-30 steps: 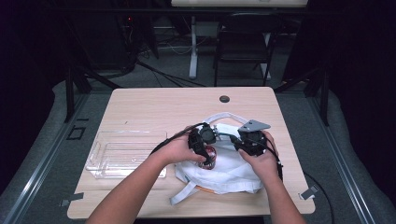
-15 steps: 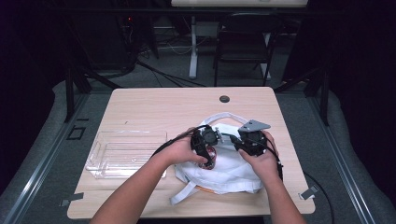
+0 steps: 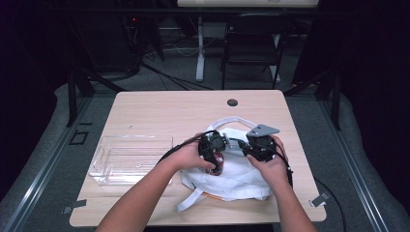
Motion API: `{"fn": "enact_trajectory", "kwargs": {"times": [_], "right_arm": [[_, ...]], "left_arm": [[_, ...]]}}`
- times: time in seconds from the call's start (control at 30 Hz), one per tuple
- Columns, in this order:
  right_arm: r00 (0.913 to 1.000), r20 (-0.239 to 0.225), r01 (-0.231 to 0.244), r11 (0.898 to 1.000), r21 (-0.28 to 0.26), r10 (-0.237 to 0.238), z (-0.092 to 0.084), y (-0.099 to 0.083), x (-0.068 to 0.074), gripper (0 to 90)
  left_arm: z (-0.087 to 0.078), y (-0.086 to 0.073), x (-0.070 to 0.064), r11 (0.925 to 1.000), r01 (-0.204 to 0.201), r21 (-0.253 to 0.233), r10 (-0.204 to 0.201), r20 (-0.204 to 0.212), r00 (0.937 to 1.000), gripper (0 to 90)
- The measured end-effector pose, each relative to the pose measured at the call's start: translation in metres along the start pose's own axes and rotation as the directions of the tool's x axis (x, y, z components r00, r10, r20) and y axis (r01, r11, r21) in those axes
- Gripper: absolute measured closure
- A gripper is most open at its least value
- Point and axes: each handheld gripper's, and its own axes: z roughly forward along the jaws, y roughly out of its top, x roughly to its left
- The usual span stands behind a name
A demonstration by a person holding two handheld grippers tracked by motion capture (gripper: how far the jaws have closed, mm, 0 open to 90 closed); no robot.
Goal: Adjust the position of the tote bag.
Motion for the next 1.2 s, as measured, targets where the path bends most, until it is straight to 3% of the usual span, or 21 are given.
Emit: {"fn": "enact_trajectory", "kwargs": {"times": [0.07,0.37,1.2], "right_arm": [[1.0,-0.001,0.0,1.0,0.0,0.0,0.0,0.0,-0.0001,58.3],[1.0,-0.002,0.001,1.0,0.0,-0.001,0.0005,-0.0003,0.0,58.3],[0.9999,-0.009,0.006,1.0,0.009,-0.006,0.0007,0.0,0.0009,59.1]], "left_arm": [[0.0012,-0.0003,0.0013,1.0,0.003,0.004,-0.003,0.028,0.9996,22.2],[0.0071,-0.0011,0.0004,1.0,0.006,0.005,-0.006,0.011,0.9999,22.6],[0.008,-0.0016,0.0009,0.9998,0.018,0.008,-0.018,0.015,0.9997,24.3]]}}
